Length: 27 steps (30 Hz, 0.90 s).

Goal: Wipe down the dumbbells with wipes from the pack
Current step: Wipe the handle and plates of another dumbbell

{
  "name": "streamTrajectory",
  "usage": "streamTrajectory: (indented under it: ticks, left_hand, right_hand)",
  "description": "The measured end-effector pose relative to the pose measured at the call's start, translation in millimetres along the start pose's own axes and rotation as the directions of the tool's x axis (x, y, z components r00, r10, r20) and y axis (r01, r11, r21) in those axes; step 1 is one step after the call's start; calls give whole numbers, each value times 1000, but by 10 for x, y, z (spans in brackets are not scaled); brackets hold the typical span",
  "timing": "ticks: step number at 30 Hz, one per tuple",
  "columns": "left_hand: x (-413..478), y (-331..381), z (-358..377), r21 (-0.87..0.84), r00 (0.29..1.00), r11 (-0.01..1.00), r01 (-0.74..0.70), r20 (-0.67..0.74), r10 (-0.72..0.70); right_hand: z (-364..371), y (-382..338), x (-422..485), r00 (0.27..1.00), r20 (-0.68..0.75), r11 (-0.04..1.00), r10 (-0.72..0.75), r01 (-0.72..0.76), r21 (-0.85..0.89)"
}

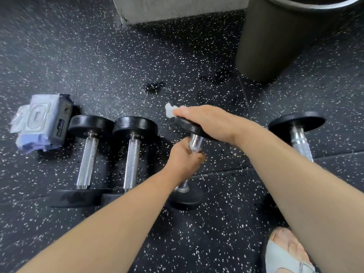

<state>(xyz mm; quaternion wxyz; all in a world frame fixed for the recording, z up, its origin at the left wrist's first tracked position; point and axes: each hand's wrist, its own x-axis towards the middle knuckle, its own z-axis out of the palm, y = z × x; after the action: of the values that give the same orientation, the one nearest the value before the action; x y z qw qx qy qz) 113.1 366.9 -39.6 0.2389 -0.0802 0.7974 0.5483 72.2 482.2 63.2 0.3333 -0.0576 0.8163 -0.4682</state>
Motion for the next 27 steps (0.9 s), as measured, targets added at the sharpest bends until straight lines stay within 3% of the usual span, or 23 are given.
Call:
streamTrajectory:
  ticks: [3,6,9,13,18,20,27]
  left_hand:
    - [35,-7,32,-43,999,998,35,-9,-35]
    - [56,-24,47,-87,998,994,64,-10,-65]
    - [37,-42,29,-61,999,997,53,8,-52]
    - [-41,28,-46,-15,998,999,47,46,-46]
    - [-165,187,-226,44,995,997,63,69,-66]
    - [-189,239,-290,87,993,994,60,92,-68]
    - [-217,281,-300,222,988,967,126,64,-144]
  right_hand:
    - [-85,110,87,976,-97,978,195,-200,-51]
    - [-106,283,-65,957,-158,970,243,-240,38]
    - [-55,366,-244,956,-189,974,226,-218,62]
    - [117,119,-404,995,-101,998,15,-9,62]
    - [302,-158,-357,986,-126,987,-109,92,-134]
    - [322,-229,-353,987,-124,987,-105,88,-136]
    - [212,-176,-393,972,-199,962,124,-167,-216]
